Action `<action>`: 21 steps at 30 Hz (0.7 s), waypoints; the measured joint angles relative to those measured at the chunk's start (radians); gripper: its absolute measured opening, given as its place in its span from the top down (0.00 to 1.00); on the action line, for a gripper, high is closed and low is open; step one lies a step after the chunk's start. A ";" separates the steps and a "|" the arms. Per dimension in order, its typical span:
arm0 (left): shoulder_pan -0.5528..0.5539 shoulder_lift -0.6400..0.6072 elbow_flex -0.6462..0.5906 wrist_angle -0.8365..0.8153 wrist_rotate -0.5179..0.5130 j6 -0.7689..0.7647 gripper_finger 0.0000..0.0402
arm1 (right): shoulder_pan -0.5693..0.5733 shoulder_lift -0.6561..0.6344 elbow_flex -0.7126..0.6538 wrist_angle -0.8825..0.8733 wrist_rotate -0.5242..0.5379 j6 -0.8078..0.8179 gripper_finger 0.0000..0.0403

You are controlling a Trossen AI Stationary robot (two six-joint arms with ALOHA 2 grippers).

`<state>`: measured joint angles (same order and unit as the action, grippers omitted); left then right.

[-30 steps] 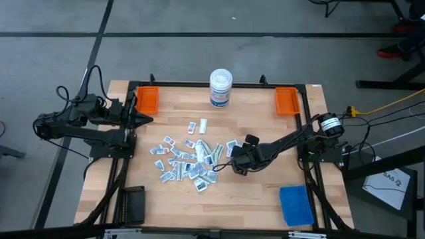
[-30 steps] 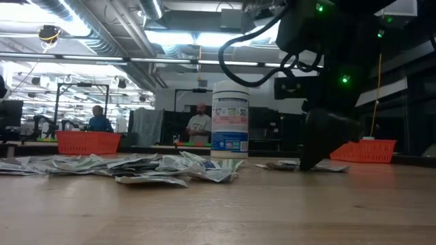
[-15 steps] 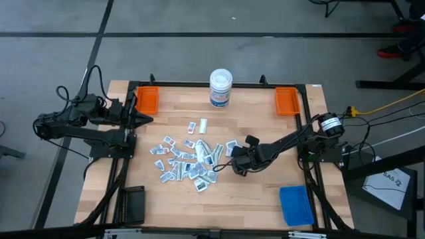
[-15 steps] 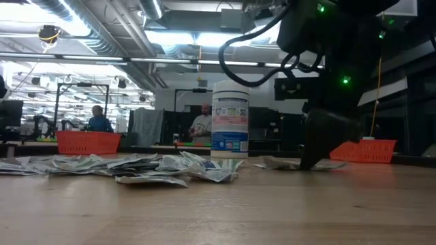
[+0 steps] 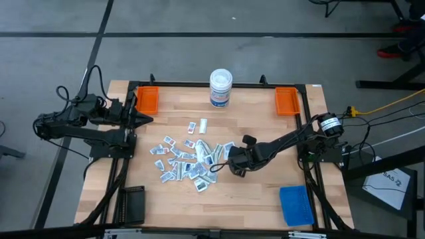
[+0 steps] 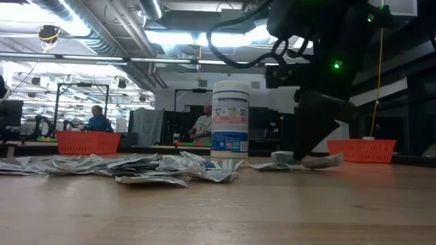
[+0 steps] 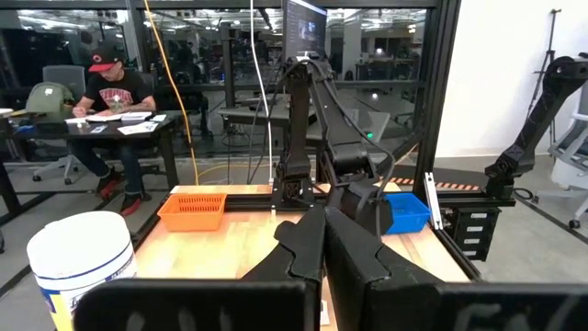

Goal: Pick & Place First Aid Supplies
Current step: Put the gray towelette pack into the right orange bin

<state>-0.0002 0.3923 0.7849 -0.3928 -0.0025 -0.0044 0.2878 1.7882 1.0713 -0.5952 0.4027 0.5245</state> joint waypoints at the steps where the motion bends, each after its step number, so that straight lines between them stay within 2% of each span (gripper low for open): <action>1: 0.000 0.000 0.000 0.000 0.000 0.000 0.99 | 0.000 0.000 0.001 0.005 -0.012 0.000 0.98; 8: 0.000 0.000 0.000 0.000 0.000 0.000 0.99 | -0.002 0.000 -0.037 0.086 -0.061 0.015 0.99; 21: 0.000 0.000 0.000 0.000 0.000 0.000 0.99 | 0.014 0.000 -0.058 0.148 -0.084 -0.029 0.89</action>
<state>-0.0004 0.3923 0.7847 -0.3931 -0.0029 -0.0044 0.3023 1.7878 1.0130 -0.4474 0.3184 0.4955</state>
